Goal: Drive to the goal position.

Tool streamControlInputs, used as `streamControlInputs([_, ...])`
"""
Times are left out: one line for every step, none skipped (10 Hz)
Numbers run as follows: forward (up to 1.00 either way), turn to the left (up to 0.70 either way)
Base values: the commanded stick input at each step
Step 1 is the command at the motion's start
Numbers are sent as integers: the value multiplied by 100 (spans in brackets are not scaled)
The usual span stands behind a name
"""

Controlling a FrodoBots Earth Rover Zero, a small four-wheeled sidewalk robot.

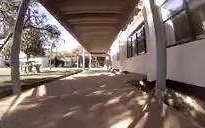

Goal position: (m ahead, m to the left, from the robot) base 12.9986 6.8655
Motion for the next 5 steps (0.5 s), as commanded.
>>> streamControlInputs([70,0])
streamControlInputs([70,0])
streamControlInputs([70,0])
streamControlInputs([70,0])
streamControlInputs([70,0])
